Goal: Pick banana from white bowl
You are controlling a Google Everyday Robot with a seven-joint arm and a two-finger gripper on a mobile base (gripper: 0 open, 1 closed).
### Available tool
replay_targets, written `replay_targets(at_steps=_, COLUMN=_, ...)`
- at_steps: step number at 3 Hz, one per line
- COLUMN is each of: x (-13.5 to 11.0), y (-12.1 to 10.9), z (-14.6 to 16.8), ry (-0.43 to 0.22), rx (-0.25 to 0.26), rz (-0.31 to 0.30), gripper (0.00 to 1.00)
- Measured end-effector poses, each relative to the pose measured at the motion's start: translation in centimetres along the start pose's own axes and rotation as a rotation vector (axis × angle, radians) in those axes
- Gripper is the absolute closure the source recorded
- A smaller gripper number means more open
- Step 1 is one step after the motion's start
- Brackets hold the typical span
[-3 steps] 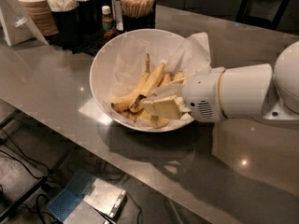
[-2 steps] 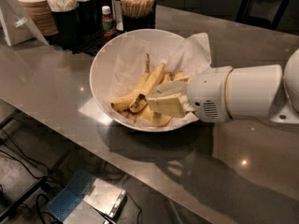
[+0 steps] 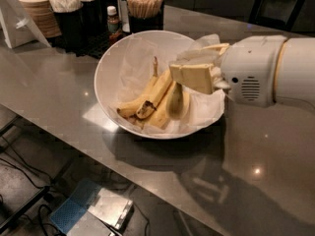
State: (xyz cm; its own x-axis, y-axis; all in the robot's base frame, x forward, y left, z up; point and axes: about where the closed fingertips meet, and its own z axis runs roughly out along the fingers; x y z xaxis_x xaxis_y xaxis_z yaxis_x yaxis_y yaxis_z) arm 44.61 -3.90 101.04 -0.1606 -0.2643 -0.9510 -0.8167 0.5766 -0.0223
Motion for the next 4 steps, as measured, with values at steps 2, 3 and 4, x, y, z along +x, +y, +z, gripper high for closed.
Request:
replay_targets(at_steps=2, x=-11.3, y=4.2, z=-6.6, ry=-0.199, rx=-0.114, rz=-0.194, gripper=1.0)
replay_targets(at_steps=3, x=-14.8, y=8.8, z=-9.7, ry=-0.269, rx=-0.26, rz=-0.308, gripper=1.0)
replay_targets(at_steps=4, x=-14.8, y=8.8, z=-9.7, ry=-0.269, rx=-0.26, rz=-0.308, gripper=1.0)
